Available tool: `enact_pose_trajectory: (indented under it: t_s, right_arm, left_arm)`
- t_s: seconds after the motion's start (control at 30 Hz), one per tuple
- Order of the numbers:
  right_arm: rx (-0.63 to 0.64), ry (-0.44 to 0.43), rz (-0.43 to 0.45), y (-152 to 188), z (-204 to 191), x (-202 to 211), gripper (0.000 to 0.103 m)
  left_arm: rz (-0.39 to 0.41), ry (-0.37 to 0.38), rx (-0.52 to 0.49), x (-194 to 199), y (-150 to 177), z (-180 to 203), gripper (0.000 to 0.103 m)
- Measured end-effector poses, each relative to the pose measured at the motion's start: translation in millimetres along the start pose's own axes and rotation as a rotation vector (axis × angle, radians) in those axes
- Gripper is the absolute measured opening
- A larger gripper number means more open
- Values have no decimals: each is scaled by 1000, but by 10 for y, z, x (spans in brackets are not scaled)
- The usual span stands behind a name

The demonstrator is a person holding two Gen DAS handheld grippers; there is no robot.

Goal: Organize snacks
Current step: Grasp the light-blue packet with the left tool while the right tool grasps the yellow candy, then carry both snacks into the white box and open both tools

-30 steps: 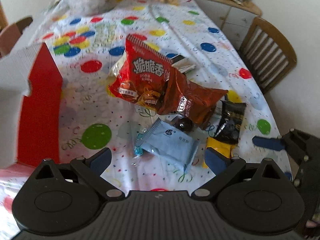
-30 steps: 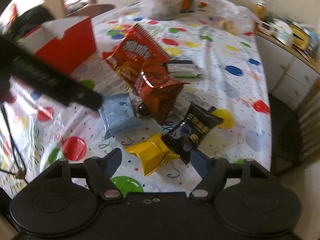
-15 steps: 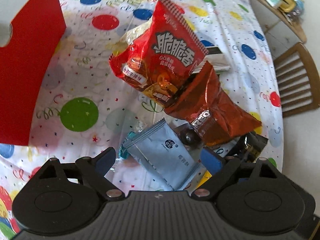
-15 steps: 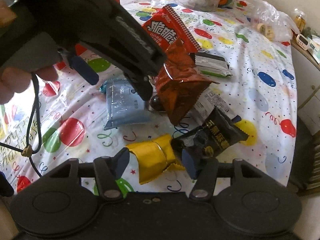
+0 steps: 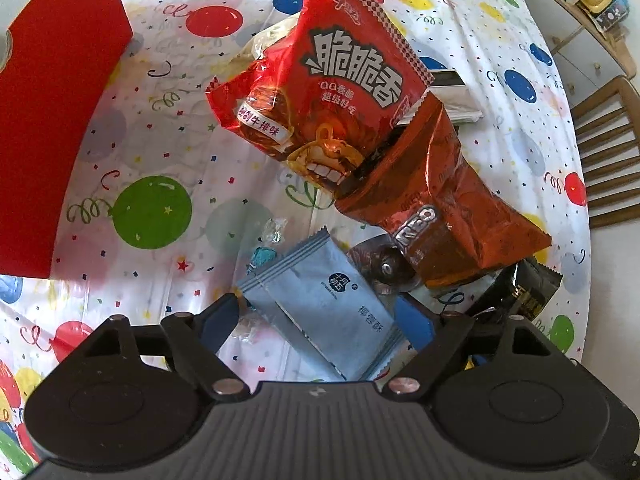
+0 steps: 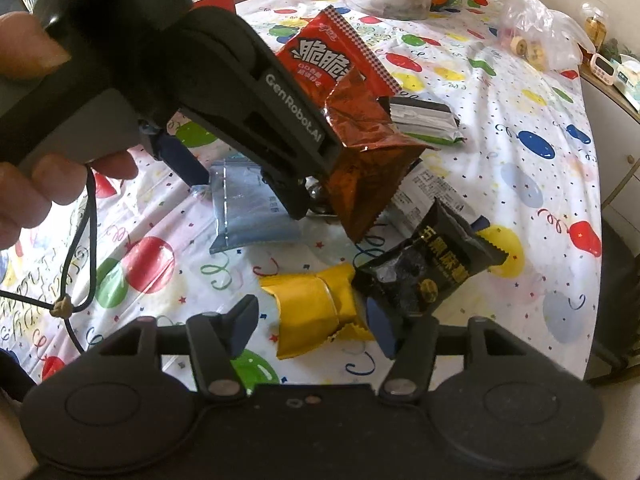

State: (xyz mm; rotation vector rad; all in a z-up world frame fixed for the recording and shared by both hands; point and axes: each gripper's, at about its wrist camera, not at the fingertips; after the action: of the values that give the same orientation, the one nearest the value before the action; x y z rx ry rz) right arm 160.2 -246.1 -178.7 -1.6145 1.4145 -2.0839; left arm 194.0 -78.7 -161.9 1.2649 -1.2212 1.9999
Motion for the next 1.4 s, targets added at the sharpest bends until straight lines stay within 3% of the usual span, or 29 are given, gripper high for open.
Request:
enact_pose_trajectory:
  t_s: [0.23,0.33,0.5,0.73,0.8,1.07,1.4]
  right_arm:
    - [-31,60,-1,22,-52,-1,57]
    - [-52,92,-1,27,-86,15,45]
    - [-94,144,6,18,-135,56,40]
    - [-166,210,9,-3,-265,125,39]
    - [-196,224,12,-14,-297,158,39]
    - [-274,286,30,-126,-558,235,38]
    - [-292,331,122,-573,-939,429,38]
  left_arm:
    - [17,-10,-35,83,40,-51,64]
    - [20,3,-43,112,45,-103,54]
    - [21,42,-57,146,46,-215,41]
    - [15,123,-93,181,38,-391,32]
    - [5,147,-95,191,33,-470,22]
    - [10,228,-151,384,-21,-739,18]
    - [92,302,-250,926,-161,-1021,18]
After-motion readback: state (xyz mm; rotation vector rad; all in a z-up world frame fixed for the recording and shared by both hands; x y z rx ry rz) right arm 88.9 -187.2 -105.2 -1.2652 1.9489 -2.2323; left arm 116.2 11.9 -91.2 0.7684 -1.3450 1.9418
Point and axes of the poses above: each gripper's, at about its wrist camera, not at the fingertips, and x roughly against the way its jaws point, z to its right, y to its underside, and after that the axes turned 15 degrees about z, right-handed
